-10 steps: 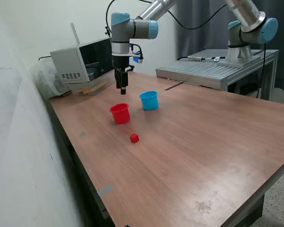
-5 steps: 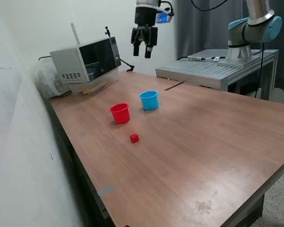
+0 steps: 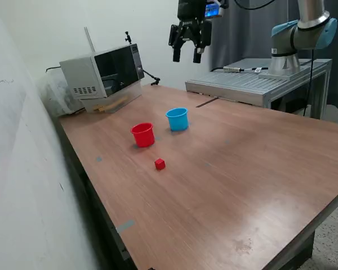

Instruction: Place red objects in the red bin, and blue objects in the blue bin.

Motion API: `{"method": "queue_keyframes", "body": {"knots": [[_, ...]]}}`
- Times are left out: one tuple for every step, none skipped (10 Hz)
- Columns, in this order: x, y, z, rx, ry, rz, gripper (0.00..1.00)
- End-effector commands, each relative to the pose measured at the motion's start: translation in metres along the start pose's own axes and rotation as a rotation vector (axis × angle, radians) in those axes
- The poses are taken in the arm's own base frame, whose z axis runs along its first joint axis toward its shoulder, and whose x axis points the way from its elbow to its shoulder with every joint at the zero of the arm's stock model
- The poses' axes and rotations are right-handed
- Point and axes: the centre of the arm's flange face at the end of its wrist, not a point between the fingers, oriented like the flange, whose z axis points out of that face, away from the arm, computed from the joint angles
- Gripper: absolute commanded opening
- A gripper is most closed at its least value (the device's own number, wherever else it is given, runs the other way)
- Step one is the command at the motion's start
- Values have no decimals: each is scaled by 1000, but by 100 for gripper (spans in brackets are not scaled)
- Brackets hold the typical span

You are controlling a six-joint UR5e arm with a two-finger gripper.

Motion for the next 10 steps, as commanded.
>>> {"method": "queue_keyframes", "body": {"knots": [[4, 30, 70, 38, 1, -1, 100], [4, 38, 110, 61, 0, -1, 100], [5, 44, 154, 81, -1, -1, 100], [0, 47, 193, 106, -3, 5, 100], [-6, 45, 222, 112, -7, 13, 100], [-8, 42, 238, 111, -8, 16, 100], [-8, 43, 248, 115, -8, 15, 100], [-8, 44, 251, 116, -9, 15, 100], [-8, 46, 255, 114, -11, 15, 100], [-9, 47, 260, 116, -13, 17, 100]]}}
